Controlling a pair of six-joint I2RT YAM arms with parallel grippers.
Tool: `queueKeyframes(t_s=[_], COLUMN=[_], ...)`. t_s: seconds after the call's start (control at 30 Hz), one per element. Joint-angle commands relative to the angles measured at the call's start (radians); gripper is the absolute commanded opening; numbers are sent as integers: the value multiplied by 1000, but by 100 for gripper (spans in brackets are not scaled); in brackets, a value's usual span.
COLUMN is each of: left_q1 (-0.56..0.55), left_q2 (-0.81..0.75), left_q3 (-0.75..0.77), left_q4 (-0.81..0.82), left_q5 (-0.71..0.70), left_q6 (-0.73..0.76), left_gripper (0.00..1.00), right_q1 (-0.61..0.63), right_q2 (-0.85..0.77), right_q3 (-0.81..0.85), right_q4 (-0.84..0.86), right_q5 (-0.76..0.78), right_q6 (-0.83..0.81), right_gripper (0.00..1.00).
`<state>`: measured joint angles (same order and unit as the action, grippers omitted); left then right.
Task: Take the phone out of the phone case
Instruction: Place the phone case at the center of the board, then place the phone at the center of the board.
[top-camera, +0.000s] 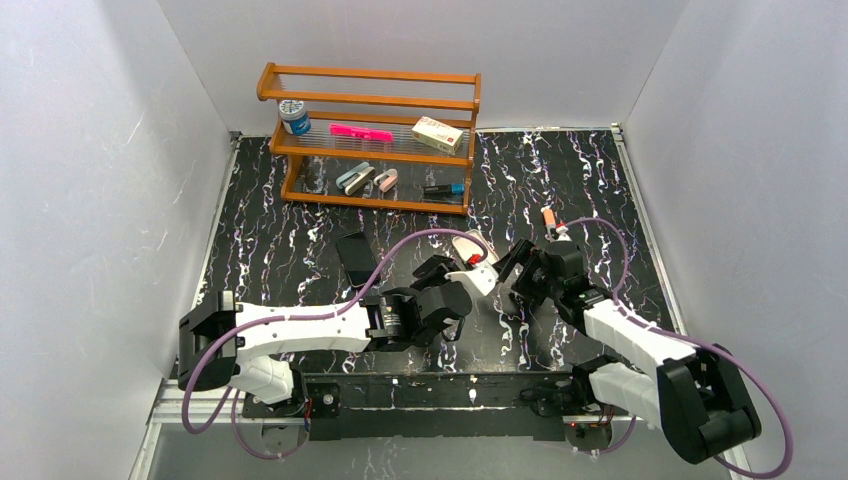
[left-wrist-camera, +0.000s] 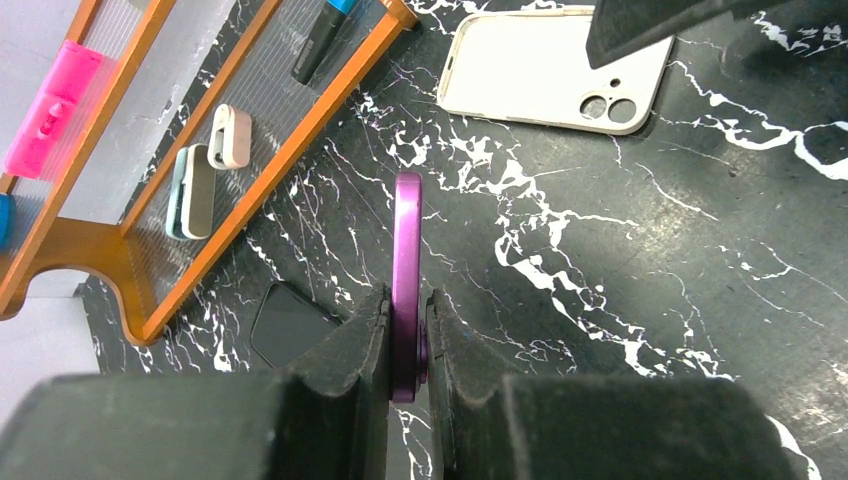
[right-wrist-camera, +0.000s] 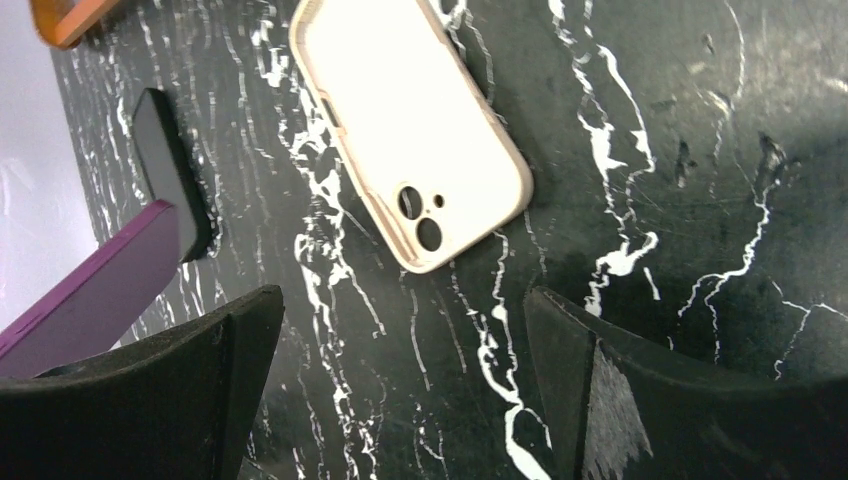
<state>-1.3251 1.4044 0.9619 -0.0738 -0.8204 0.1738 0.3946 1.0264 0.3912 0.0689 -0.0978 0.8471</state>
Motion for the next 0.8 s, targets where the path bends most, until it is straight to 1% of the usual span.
queueKeyframes(t_s=[0.0, 0.1, 0.3, 0.43, 0.5, 0.63, 0.77], left_q1=[12, 12, 12, 12, 10, 10, 7], left_q2=[7, 2, -17, -13, -12, -9, -5], left_q3=[7, -10, -47, -53, -59, -67, -74], left_q4=[40, 53, 114, 144, 162, 194, 212], left_q5=[-1, 38, 63, 84, 84, 90, 99], left_q6=[47, 66, 136, 169, 180, 194, 194], left_gripper=[0, 0, 0, 0, 0, 0, 0], right_q1=[0, 0, 0, 1, 12, 54, 84], right_q2=[-44, -34, 4, 49, 58, 65, 75], right_q3=[111, 172, 283, 309, 296, 254, 211], right_q4=[-94, -101, -129, -111, -85, -19, 61], right_q5=[-93, -212, -385, -491, -502, -473, -452], right_q6=[-71, -51, 13, 86, 124, 205, 282], right_gripper=[99, 97, 93, 86, 83, 80, 74])
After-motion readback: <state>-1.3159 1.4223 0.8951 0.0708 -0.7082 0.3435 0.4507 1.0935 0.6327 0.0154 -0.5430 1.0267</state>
